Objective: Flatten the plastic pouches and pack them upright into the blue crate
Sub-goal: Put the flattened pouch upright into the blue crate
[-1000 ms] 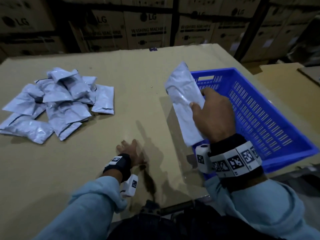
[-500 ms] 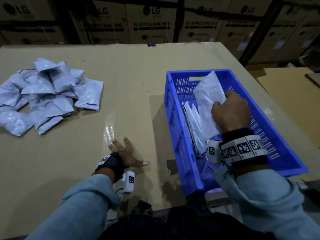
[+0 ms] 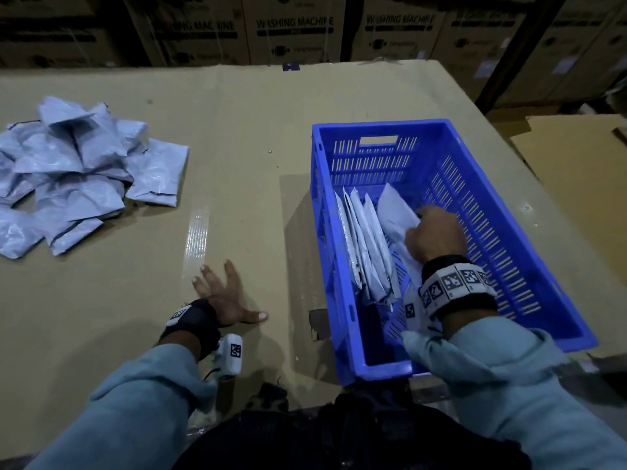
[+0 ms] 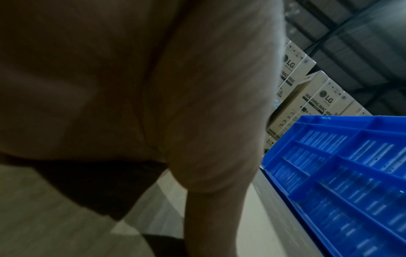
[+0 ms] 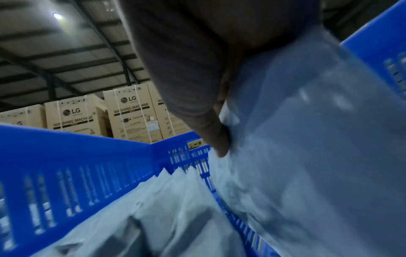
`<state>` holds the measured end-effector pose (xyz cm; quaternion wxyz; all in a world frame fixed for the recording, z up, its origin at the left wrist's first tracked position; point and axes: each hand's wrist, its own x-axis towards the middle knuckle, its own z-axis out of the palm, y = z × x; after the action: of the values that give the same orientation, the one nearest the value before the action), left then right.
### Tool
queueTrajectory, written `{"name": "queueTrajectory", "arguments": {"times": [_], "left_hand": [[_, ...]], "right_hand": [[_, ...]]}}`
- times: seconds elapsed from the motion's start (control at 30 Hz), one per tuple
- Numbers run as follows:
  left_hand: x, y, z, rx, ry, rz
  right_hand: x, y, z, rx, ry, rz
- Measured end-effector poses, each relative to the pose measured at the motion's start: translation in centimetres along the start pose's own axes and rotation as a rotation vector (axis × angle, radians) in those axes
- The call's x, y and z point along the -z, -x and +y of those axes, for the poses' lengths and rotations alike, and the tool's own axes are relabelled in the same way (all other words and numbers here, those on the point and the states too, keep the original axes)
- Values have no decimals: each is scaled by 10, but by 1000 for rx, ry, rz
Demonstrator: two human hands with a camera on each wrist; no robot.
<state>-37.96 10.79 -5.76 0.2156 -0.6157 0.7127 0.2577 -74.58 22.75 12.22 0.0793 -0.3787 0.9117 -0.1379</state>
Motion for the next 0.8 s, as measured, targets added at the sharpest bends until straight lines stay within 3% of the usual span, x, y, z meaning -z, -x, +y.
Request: {"name": "queueTrajectory", "arguments": {"times": [0.2,0.8], "left_hand": [[0,-1,1,-7,-5,-22],[-7,0,0,-13,27,43]], "right_hand": [[-21,-9,-8,83,63,-394],[-24,-8,-12,145,88,-515]]}}
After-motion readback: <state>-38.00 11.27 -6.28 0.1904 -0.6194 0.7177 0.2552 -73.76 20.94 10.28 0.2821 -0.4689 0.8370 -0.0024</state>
